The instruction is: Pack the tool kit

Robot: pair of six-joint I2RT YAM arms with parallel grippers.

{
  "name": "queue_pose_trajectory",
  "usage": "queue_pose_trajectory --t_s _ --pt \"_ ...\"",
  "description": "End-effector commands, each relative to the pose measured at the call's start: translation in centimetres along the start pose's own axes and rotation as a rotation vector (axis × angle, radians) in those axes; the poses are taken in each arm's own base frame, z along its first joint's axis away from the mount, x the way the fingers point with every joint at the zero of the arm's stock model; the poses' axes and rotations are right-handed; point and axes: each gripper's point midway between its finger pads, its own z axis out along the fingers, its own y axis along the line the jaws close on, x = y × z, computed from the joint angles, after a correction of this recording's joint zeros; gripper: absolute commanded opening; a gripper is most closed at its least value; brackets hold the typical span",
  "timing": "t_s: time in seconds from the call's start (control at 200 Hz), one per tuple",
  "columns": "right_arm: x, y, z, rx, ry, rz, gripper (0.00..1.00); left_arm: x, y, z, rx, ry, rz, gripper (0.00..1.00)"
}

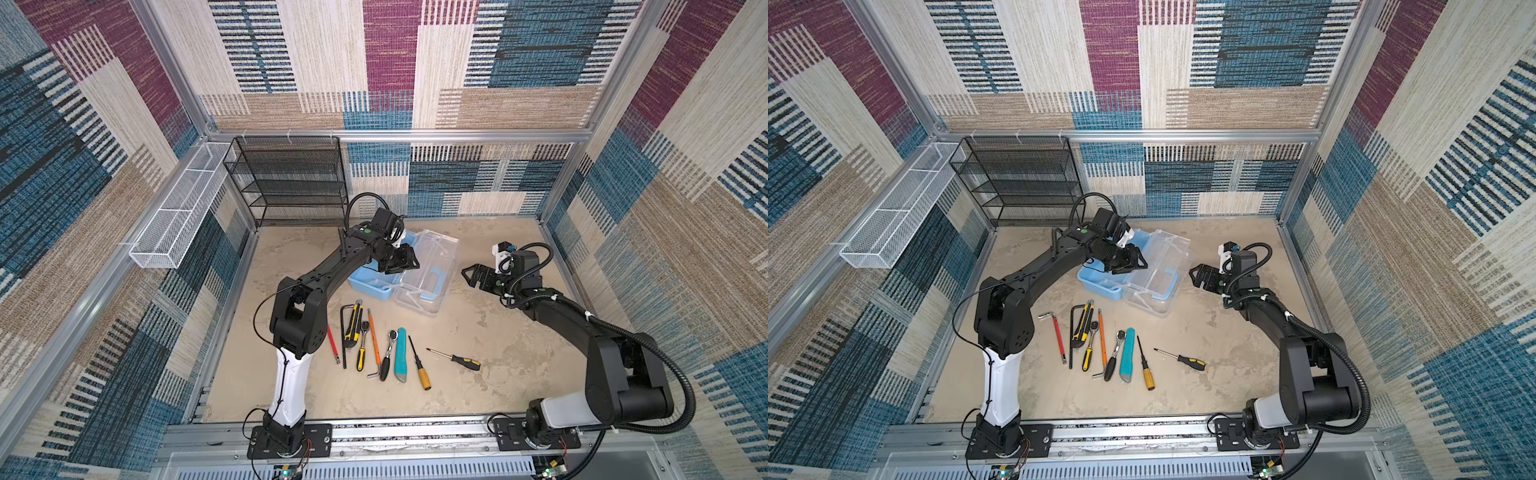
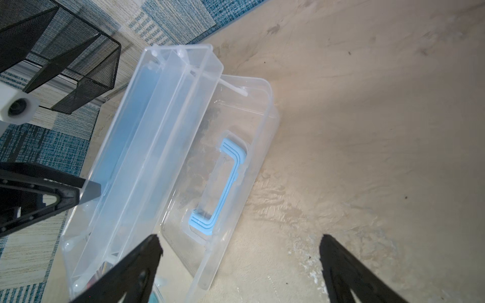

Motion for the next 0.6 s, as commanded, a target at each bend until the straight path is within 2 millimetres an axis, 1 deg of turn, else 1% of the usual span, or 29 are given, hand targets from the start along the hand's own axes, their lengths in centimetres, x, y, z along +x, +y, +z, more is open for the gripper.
queue_pose_trajectory --t_s 0.0,0.275,0.356,0.466,0.596 --pt "-0.9 -0.6 -0.6 0.05 -0.032 -0.029 0.97 -0.7 -2.0 0.5 0.075 -0.018 -0.006 0.55" --pt "0.2 -1.5 -1.8 0.096 -0.029 -0.008 0.99 -0.6 -4.9 3.2 0.155 0.025 -0.007 0.53" --pt "-0.1 -2.3 -2.5 0.13 -0.047 0.004 1.0 -0.6 -5.9 3.6 0.17 0.027 0.001 0.53" --pt "-1.0 -3.5 -3.9 0.153 -0.085 0.029 1.0 -0.7 -7.2 4.2 0.188 0.025 0.013 0.54" --pt "-1.8 -4.5 -5.5 0.186 -0.126 0.039 1.0 -0.5 -8.5 5.3 0.204 0.031 0.028 0.55"
